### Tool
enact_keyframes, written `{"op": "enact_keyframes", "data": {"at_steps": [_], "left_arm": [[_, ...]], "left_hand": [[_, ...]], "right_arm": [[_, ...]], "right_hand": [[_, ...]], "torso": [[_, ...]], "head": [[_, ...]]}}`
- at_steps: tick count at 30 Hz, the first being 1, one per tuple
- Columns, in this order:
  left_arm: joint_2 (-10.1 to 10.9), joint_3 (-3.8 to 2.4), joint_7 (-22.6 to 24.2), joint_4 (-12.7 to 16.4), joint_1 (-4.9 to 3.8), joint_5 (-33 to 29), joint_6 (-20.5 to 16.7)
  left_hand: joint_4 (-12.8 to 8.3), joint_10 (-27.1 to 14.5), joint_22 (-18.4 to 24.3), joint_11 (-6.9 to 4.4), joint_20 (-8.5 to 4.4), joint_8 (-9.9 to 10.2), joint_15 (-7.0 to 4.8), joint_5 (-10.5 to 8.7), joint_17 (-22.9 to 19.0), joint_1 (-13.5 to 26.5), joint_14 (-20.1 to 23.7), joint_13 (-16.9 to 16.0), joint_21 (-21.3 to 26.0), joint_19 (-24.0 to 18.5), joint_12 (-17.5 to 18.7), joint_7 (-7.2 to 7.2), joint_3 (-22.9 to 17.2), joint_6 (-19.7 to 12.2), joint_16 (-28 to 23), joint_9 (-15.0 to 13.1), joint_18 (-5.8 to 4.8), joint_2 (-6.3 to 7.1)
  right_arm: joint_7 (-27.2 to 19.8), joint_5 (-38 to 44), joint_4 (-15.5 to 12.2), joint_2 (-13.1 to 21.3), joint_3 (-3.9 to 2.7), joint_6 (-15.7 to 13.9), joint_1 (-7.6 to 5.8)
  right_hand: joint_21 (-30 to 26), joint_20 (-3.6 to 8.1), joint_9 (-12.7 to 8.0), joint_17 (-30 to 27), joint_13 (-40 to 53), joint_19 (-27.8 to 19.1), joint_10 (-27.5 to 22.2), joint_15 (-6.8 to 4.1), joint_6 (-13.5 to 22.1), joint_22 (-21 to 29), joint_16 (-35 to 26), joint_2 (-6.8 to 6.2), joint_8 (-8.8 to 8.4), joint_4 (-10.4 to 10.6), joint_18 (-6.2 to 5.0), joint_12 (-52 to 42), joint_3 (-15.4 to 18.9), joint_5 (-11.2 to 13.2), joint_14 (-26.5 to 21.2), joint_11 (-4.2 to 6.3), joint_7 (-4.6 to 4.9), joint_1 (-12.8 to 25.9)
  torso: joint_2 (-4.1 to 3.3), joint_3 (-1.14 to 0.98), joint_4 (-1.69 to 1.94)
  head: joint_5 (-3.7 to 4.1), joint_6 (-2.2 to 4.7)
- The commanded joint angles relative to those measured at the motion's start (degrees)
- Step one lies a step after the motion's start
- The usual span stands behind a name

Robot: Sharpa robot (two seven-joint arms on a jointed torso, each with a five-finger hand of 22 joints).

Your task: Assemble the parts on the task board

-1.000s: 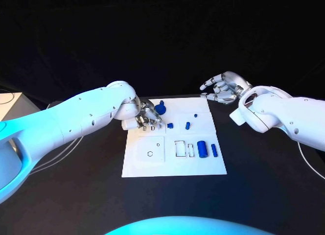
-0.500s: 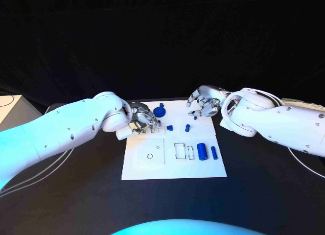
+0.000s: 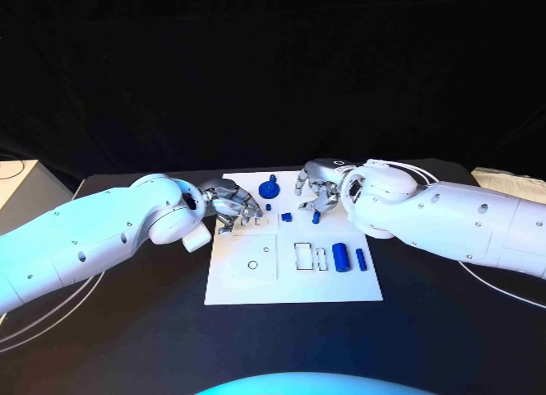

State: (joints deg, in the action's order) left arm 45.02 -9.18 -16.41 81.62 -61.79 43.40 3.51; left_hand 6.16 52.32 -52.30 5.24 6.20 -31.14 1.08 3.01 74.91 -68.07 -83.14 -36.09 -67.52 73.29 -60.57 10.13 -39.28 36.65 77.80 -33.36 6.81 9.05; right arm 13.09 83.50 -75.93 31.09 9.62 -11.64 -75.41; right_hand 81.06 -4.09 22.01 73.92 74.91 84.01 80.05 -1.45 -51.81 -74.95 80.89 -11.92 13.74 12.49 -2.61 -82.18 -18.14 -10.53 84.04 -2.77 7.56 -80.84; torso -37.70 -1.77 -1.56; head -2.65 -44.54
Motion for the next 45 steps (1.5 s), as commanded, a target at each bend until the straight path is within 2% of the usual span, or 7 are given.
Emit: {"op": "enact_keyframes", "data": {"at_steps": [1, 6, 11, 18, 25, 31, 45], "left_arm": [[0.98, -0.24, 5.69, 1.25, 0.38, -3.34, -3.73], [2.13, -0.56, 6.72, 2.07, 0.78, -4.17, -4.91], [2.55, -0.68, 6.98, 2.47, 0.91, -4.43, -5.24], [2.91, -0.77, 7.15, 3.19, 0.96, -4.52, -5.49], [3.13, -0.8, 6.94, 3.35, 0.97, -4.53, -5.7], [3.24, -0.82, 6.83, 3.57, 0.96, -4.53, -5.73], [3.5, -0.86, 6.64, 3.82, 0.95, -4.53, -5.51]], "left_hand": [[-0.12, -0.59, 1.52, -0.01, 0.02, 0.13, -0.08, -0.08, 3.01, -0.87, 0.81, 0.3, 1.15, -0.83, 0.43, 0.05, -0.08, -0.26, -0.82, 0.24, 0.84, 0.07], [-0.26, -0.71, 2.24, 0.01, 0.04, 0.1, -0.07, -0.08, 2.59, -1.36, 1.1, 0.57, 1.76, -1.04, 0.6, 0.09, -0.18, -0.16, -1.26, 0.45, 0.94, 0.07], [-0.25, -0.76, 2.47, 0.03, 0.05, 0.1, -0.06, -0.08, 2.52, -1.43, 1.16, 0.65, 1.94, -1.12, 0.68, 0.12, -0.18, -0.12, -1.34, 0.5, 0.98, 0.07], [-0.24, -0.79, 2.66, 0.05, 0.05, 0.09, -0.05, -0.08, 2.45, -1.48, 1.2, 0.71, 2.09, -1.18, 0.73, 0.13, -0.19, -0.1, -1.41, 0.54, 1.01, 0.08], [-0.26, -0.81, 2.66, 0.06, 0.06, 0.07, -0.04, -0.08, 2.41, -1.61, 1.22, 0.83, 2.14, -1.14, 0.81, 0.15, -0.21, -0.05, -1.44, 0.6, 1.0, 0.09], [-0.3, -0.8, 2.71, 0.06, 0.06, 0.05, -0.04, -0.08, 2.39, -1.74, 1.23, 0.9, 2.2, -1.11, 0.85, 0.16, -0.24, 0.0, -1.45, 0.65, 1.0, 0.07], [-0.33, -0.77, 2.59, 0.06, 0.06, 0.03, -0.04, -0.08, 2.44, -1.87, 1.19, 0.97, 2.15, -1.02, 0.88, 0.17, -0.28, 0.04, -1.39, 0.69, 0.97, 0.04]], "right_arm": [[2.38, 2.68, 1.28, -1.07, 0.08, 1.52, 0.57], [2.49, 2.83, 2.93, -2.56, 0.16, 2.07, 1.12], [2.42, 2.87, 3.95, -3.75, 0.28, 2.73, 1.68], [2.82, 3.37, 5.37, -5.01, 0.46, 3.13, 2.56], [2.7, 3.53, 6.66, -6.14, 0.5, 3.21, 2.96], [2.84, 4.01, 7.49, -6.98, 0.52, 2.99, 3.31], [3.12, 4.33, 8.9, -7.82, 0.55, 4.7, 3.56]], "right_hand": [[0.17, 0.19, -0.09, -0.02, 5.05, 4.63, 0.12, -0.24, -0.06, -5.8, 0.28, -0.38, 0.18, 0.23, 0.59, -0.14, -0.01, 0.01, 2.73, -0.14, 0.16, 0.44], [0.13, 0.18, -0.12, -0.04, 5.0, 4.62, 0.06, -0.21, 0.03, -5.76, 0.27, -0.45, 0.15, 0.26, 0.58, -0.1, 0.0, 0.02, 2.72, -0.18, 0.2, 0.53], [0.23, 0.16, -0.17, 0.09, 4.96, 4.64, -0.02, -0.16, 0.19, -5.87, 0.35, -0.62, 0.11, 0.27, 0.61, -0.06, 0.02, 0.03, 2.74, -0.25, 0.29, 0.64], [0.16, 0.1, -0.3, 0.16, 4.72, 4.61, -0.37, -0.02, 0.7, -5.82, 0.4, -0.87, -0.06, 0.3, 0.6, 0.15, 0.06, 0.05, 2.73, -0.44, 0.49, 0.83], [0.17, 0.09, -0.31, 0.19, 4.73, 4.61, -0.38, 0.0, 0.76, -5.83, 0.42, -0.91, -0.08, 0.31, 0.6, 0.14, 0.08, 0.07, 2.74, -0.47, 0.52, 0.87], [0.21, 0.07, -0.34, 0.27, 4.76, 4.62, -0.36, 0.04, 0.86, -5.88, 0.46, -0.94, -0.1, 0.31, 0.61, 0.12, 0.08, 0.07, 2.75, -0.51, 0.57, 0.91], [0.31, 0.02, -0.37, 0.39, 4.87, 4.63, -0.3, 0.11, 0.97, -5.99, 0.53, -0.67, -0.09, 0.25, 0.64, 0.04, -0.19, -0.1, 2.76, -0.59, 0.65, 0.77]], "torso": [[-0.14, 0.02, 0.15], [-0.26, 0.17, 0.37], [-0.36, 0.28, 0.33], [-0.39, 0.11, 0.43], [-0.48, 0.18, 0.52], [-0.81, 0.36, 0.93], [-0.85, 0.4, 0.87]], "head": [[0.09, -0.05], [0.35, -0.04], [0.3, -0.02], [0.06, -0.37], [-0.23, -0.45], [0.08, -0.33], [0.09, -0.81]]}}
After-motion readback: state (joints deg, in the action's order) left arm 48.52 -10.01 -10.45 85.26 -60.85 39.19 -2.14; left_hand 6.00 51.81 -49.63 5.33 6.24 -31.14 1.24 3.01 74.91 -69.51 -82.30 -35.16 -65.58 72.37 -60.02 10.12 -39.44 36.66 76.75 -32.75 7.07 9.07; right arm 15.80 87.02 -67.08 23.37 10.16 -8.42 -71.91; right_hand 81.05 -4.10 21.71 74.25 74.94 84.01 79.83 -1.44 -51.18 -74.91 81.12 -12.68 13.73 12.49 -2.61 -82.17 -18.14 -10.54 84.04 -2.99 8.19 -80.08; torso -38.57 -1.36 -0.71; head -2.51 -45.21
